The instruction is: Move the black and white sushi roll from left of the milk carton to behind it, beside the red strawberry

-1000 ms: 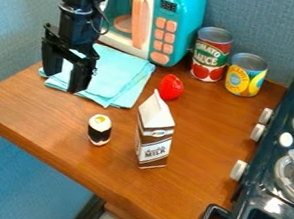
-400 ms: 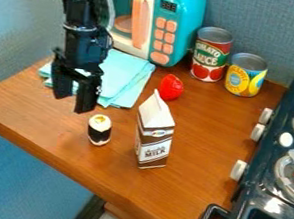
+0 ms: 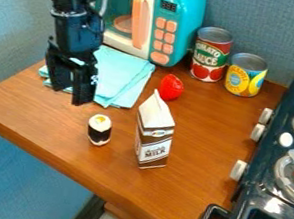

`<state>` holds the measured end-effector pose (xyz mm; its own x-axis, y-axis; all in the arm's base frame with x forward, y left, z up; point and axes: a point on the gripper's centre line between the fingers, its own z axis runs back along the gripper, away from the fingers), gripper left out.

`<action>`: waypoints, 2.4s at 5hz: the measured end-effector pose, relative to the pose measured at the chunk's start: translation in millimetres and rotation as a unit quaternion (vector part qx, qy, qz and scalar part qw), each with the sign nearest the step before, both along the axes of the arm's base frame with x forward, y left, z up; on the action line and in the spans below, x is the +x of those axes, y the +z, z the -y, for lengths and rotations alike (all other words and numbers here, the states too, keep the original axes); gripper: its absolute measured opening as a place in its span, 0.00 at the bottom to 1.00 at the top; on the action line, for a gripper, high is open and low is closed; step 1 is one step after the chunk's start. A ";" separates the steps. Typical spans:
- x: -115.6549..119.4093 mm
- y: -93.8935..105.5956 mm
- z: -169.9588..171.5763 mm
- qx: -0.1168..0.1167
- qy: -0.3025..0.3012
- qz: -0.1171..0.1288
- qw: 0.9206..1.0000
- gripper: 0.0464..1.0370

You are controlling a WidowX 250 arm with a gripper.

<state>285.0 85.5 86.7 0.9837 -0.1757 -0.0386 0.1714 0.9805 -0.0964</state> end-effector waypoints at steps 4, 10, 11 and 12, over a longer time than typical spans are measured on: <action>3.1 -33.6 20.2 0.039 -0.032 -0.018 0.999 0.96; 12.0 -59.0 43.2 0.044 -0.040 -0.035 0.998 0.92; 16.5 -61.5 41.7 0.054 -0.033 -0.037 0.997 0.71; 17.5 -61.0 40.6 0.061 -0.028 -0.037 0.997 0.56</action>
<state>302.5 44.9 25.7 0.9662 -0.2195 -0.1352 0.2226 0.9749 0.0083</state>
